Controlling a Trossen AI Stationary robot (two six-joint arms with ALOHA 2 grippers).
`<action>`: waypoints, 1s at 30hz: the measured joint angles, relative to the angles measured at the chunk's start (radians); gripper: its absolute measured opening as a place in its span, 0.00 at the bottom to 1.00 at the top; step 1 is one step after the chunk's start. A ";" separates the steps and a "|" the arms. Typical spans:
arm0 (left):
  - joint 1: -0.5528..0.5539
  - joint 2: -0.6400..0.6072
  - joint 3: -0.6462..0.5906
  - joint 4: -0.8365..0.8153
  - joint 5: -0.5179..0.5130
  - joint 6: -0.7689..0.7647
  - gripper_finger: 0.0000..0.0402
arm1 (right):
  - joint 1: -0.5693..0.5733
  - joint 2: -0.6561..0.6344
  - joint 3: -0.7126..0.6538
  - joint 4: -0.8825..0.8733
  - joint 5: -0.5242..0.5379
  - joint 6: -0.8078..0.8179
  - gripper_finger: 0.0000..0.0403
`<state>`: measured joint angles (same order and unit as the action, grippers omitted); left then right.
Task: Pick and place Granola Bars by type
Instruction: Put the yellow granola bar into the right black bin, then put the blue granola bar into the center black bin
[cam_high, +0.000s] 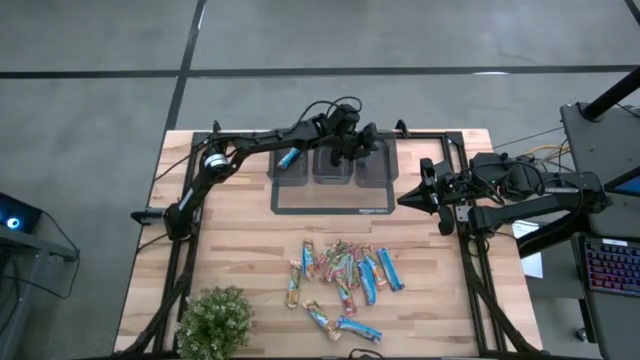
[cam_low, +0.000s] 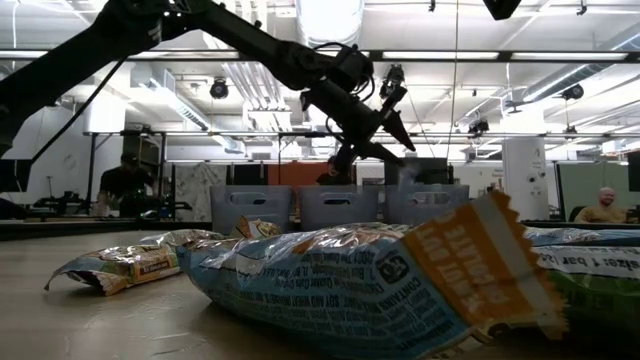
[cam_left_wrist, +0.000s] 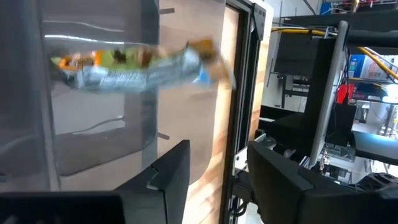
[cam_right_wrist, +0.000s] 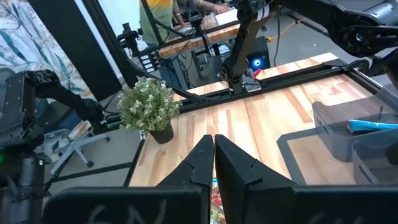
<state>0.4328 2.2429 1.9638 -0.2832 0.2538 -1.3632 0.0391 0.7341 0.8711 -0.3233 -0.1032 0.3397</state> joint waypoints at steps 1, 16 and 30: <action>0.000 0.000 -0.003 -0.001 0.002 -0.001 0.35 | 0.000 0.000 0.000 0.000 0.000 0.000 0.02; -0.005 0.000 -0.009 -0.001 0.050 0.054 0.35 | 0.000 0.000 0.000 0.000 0.000 -0.003 0.02; -0.005 0.000 -0.009 -0.001 0.052 0.081 0.17 | 0.000 0.000 0.000 0.000 0.000 0.000 0.02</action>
<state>0.4274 2.2429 1.9553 -0.2844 0.3058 -1.2822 0.0390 0.7341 0.8711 -0.3237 -0.1036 0.3401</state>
